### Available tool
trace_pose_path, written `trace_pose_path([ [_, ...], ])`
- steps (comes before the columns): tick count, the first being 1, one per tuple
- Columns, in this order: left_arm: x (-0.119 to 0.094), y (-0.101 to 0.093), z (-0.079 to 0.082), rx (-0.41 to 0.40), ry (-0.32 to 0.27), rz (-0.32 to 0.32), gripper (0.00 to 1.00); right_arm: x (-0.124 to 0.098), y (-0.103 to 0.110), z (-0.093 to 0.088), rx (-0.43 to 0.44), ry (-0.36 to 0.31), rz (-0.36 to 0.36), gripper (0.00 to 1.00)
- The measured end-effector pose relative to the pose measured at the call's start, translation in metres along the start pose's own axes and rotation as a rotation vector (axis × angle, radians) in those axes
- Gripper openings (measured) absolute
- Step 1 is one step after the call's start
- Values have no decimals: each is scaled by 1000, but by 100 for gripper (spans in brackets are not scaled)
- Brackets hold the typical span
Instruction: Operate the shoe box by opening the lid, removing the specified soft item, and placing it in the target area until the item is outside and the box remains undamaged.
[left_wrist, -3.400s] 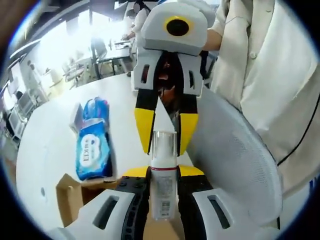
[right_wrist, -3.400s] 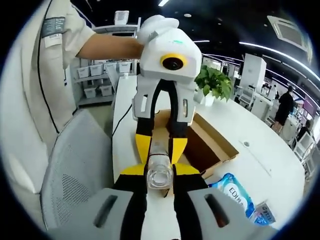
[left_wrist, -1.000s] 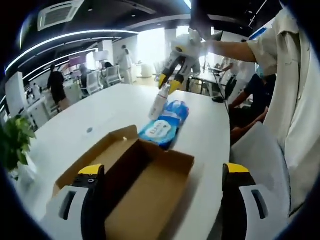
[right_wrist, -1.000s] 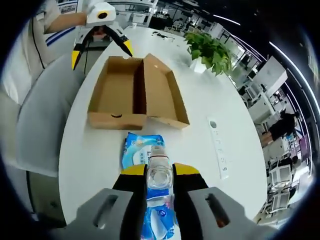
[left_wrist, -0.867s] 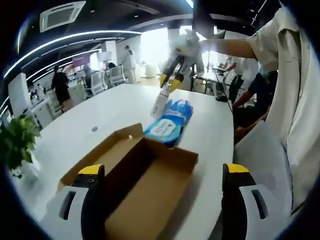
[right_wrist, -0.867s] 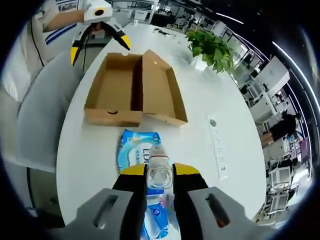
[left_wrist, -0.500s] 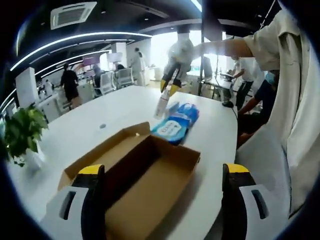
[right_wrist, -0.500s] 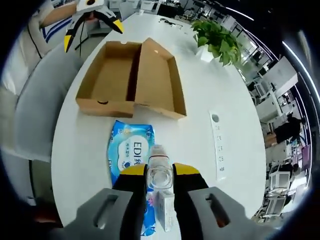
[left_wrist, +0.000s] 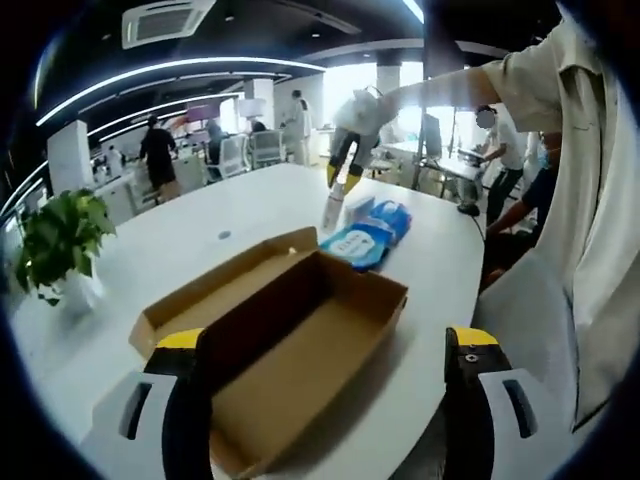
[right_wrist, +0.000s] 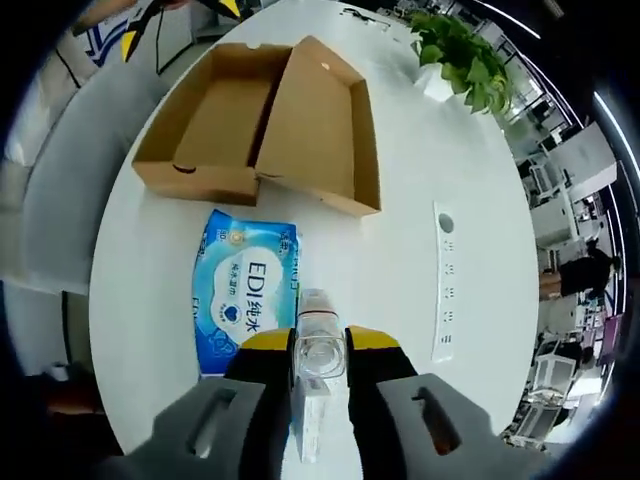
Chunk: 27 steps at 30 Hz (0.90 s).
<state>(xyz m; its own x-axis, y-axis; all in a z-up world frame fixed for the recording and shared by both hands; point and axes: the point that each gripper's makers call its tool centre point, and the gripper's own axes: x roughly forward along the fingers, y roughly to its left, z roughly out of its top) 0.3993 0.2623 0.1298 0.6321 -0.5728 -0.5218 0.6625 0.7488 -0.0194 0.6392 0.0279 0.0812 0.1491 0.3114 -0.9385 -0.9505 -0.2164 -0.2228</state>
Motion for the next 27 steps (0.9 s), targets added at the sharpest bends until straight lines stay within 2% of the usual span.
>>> trace_pose_path([
  [8,-12,4,-7,-19,-4,36,100,18,-3,1,-17,16,17,17],
  [15,-21,8,-20,-50,11,64,100,30,4,-6,-52,65,61,17],
  [17,-22,8,-23,-55,14,70,100,32,3,-9,-42,77,65,17],
  [22,-24,12,-28,-70,21,83,100,33,-4,-6,-12,59,63,17],
  [24,-24,14,-29,-76,21,86,100,32,2,-5,-1,65,96,17],
  [27,-25,17,-29,-82,21,94,100,33,2,-5,2,78,107,17],
])
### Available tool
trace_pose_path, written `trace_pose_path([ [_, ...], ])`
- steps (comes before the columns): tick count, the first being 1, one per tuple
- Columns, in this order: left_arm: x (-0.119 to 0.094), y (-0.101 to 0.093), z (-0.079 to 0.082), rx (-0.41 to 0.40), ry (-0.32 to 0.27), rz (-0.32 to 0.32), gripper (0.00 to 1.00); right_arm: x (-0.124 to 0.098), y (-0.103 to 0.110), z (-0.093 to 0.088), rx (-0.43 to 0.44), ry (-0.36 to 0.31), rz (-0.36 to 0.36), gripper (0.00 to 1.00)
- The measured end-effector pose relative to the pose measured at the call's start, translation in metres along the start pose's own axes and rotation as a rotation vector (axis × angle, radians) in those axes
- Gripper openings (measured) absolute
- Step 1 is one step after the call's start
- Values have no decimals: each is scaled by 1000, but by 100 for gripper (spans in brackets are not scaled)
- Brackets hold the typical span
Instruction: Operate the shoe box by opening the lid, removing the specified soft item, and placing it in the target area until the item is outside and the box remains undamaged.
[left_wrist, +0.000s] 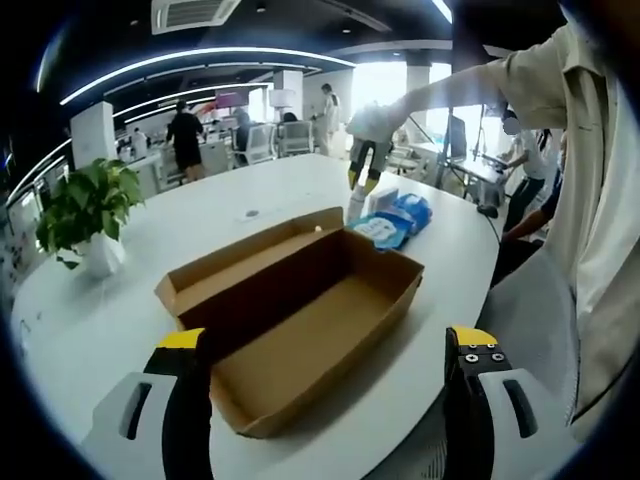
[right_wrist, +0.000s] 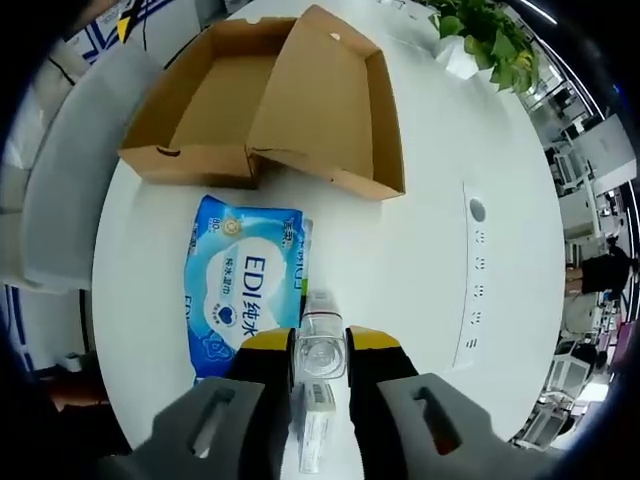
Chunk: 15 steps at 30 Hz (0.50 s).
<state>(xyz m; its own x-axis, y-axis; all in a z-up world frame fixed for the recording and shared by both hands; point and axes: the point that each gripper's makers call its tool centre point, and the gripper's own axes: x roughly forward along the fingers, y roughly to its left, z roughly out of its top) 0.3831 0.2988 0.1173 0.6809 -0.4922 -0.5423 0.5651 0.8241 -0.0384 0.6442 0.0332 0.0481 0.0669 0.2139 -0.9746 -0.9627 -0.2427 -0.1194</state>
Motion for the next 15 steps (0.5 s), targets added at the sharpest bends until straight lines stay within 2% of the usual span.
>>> trace_pose_path([
  [5,-1,4,-2,-6,2,11,98,-1,-6,0,1,8,-15,17],
  [8,-3,8,-7,-9,17,23,94,-2,-6,3,-5,3,-21,18],
  [15,-4,13,-16,-26,32,35,95,-4,-9,5,2,-5,-39,19],
])
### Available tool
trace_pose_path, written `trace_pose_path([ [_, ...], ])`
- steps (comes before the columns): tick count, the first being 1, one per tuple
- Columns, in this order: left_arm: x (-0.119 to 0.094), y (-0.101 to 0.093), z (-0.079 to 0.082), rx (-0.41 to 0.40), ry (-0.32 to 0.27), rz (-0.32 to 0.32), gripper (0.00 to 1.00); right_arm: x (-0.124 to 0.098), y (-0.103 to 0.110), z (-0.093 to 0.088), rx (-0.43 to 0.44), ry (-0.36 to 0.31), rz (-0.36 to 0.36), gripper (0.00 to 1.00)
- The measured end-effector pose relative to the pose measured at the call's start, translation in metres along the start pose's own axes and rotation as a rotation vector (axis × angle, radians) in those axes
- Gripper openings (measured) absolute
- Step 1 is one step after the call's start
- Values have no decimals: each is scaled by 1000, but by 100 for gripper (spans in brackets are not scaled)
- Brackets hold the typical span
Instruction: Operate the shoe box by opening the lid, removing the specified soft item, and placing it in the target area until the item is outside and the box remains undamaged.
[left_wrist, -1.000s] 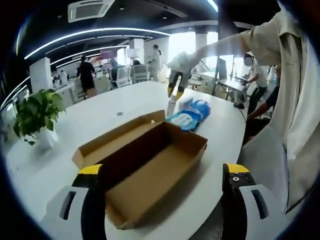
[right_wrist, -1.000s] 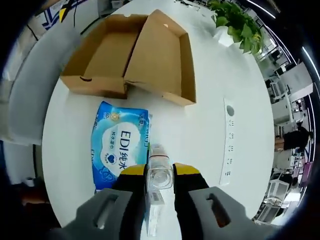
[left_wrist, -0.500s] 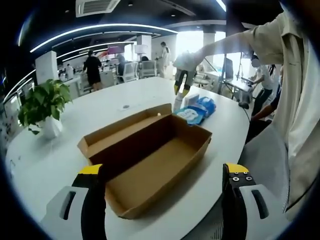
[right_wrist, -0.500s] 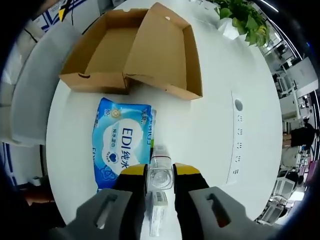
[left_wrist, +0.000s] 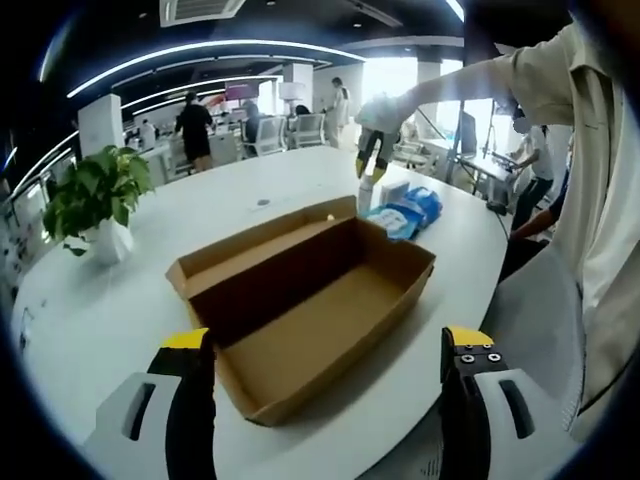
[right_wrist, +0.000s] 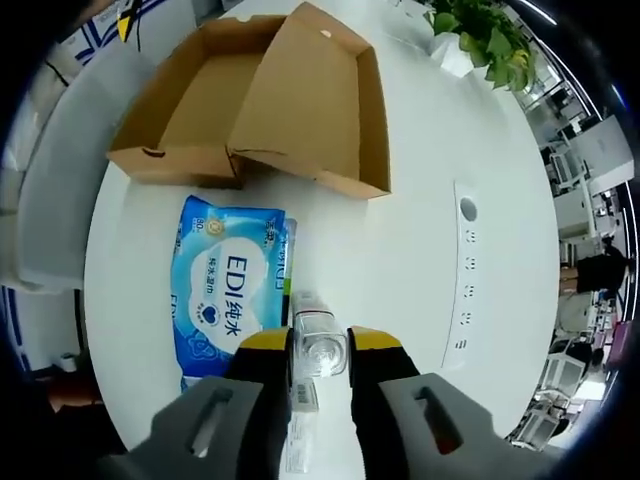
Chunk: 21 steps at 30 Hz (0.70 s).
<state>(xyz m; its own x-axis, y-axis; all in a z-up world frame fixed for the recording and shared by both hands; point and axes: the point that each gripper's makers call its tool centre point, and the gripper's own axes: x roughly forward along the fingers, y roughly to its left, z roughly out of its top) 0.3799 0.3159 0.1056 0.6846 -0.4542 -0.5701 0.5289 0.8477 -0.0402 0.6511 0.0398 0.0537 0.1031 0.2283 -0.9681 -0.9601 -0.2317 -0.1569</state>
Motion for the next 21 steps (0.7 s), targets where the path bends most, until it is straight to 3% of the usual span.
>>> trace_pose_path([
  [13,-6,17,-16,-29,24,55,88,1,-11,-2,6,-7,-31,22],
  [21,-9,32,-23,-64,33,104,76,-1,-13,-4,9,-11,-36,24],
])
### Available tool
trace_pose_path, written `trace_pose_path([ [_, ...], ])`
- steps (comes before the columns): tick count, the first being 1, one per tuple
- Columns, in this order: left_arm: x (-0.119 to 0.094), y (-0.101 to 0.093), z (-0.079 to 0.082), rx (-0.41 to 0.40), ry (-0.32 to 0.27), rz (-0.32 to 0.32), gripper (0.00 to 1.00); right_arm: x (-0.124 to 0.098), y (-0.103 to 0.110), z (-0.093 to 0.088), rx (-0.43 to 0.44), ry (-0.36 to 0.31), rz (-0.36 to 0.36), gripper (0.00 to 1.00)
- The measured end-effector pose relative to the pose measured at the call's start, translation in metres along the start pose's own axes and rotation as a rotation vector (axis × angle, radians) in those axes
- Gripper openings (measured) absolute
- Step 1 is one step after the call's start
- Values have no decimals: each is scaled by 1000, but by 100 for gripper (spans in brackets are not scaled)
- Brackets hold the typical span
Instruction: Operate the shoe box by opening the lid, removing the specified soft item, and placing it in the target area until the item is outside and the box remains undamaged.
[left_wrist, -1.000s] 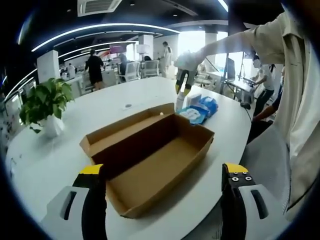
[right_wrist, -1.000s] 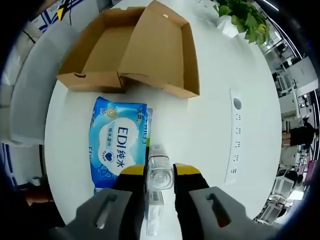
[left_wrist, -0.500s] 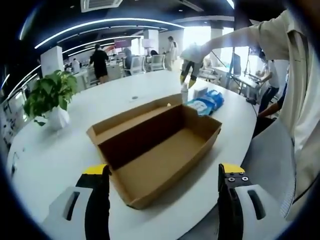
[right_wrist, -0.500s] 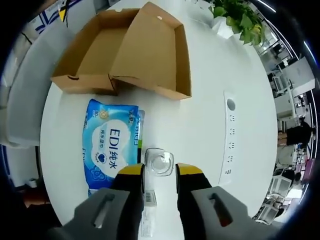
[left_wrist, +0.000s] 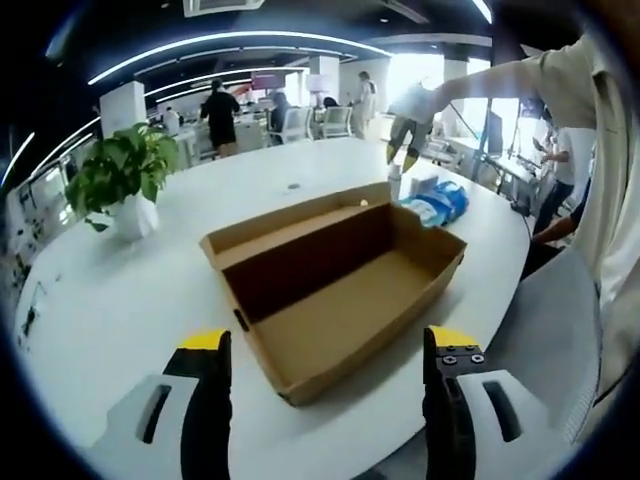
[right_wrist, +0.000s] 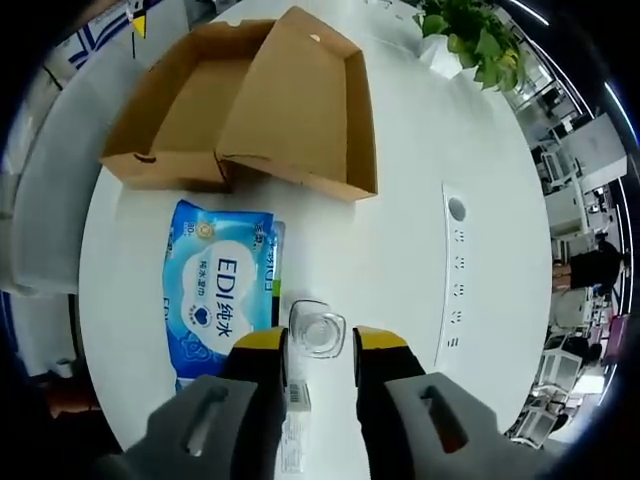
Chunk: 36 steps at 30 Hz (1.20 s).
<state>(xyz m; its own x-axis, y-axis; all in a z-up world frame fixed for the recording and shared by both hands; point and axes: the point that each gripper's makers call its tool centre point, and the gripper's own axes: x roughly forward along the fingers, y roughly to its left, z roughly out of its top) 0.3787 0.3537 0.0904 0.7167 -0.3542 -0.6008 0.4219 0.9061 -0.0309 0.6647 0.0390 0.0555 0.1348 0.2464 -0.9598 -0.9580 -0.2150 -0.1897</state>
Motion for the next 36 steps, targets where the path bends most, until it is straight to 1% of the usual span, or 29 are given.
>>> trace_pose_path([
  [3,1,5,-4,-15,17,13,72,-4,1,5,12,-17,0,24],
  [5,2,9,-9,-19,38,28,68,-6,-1,8,28,-31,-13,24],
  [7,3,13,-12,-18,53,47,62,-8,-3,11,39,-39,-27,25],
  [9,3,17,-13,-25,57,64,57,-11,-8,14,73,-55,-49,25],
  [12,3,24,-13,-71,45,103,48,-13,-12,21,167,-89,-60,24],
  [13,4,26,-10,-95,26,121,43,-13,-13,26,189,-110,-60,24],
  [15,4,29,-11,-142,18,136,38,-14,-13,37,248,-160,-58,25],
  [16,4,30,-12,-152,21,143,36,-14,-12,41,261,-176,-56,26],
  [19,5,33,-17,-167,37,161,32,-15,-12,56,338,-228,-71,26],
  [22,4,37,-21,-207,45,185,28,-13,-12,64,384,-243,-85,24],
  [26,3,41,-27,-254,58,209,19,-9,-15,72,469,-259,-108,22],
  [27,3,42,-28,-258,59,213,18,-8,-15,74,482,-261,-114,22],
  [29,4,42,-30,-301,52,219,14,-5,-14,79,495,-260,-118,22],
  [31,5,42,-32,-333,55,222,13,1,-11,85,505,-259,-117,22],
  [33,6,44,-35,-345,63,228,12,7,-11,90,539,-265,-117,22],
  [34,7,44,-37,-355,67,230,11,14,-14,92,564,-261,-116,22],
  [36,7,45,-39,-380,72,239,9,19,-16,92,590,-254,-127,23],
])
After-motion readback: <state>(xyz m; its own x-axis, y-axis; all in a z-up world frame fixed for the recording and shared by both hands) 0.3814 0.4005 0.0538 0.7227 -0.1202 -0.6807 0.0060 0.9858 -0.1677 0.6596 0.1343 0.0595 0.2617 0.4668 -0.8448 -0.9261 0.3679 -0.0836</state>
